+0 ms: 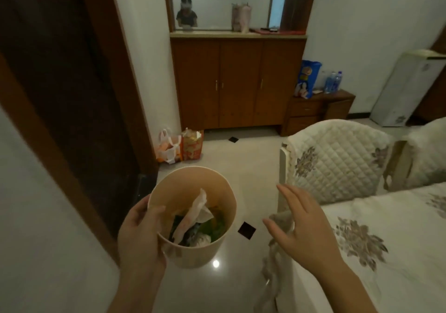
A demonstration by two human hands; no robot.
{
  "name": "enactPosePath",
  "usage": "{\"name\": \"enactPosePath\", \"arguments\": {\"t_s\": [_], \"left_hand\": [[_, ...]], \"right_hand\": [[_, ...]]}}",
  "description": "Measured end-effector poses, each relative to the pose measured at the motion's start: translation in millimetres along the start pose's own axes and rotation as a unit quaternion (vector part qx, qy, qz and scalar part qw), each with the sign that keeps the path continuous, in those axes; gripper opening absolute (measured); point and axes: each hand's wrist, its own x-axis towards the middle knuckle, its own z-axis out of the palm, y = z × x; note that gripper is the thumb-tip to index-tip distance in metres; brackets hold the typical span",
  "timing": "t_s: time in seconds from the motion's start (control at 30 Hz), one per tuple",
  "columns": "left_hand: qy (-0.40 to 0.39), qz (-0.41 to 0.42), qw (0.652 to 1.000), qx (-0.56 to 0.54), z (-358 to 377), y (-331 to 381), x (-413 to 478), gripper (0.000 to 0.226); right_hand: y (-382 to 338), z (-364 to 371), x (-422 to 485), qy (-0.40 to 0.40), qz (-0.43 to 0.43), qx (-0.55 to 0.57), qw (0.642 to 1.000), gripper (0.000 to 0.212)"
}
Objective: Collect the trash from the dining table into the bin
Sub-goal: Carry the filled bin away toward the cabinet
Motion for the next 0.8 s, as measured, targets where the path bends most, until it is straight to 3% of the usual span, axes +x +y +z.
{"name": "enactPosePath", "arguments": {"t_s": [0.43,0.8], "left_hand": [[-0.147,-0.032,0.988,0.025,208,11,246,0.029],[-0.198,-0.071,0.978,0.013,430,-24,409,0.023]], "right_hand": [[59,68,243,0.018,0.121,-0.119,0.985,0.070],[183,109,457,0.041,0.154,-0.146,0.976,0.069]]}}
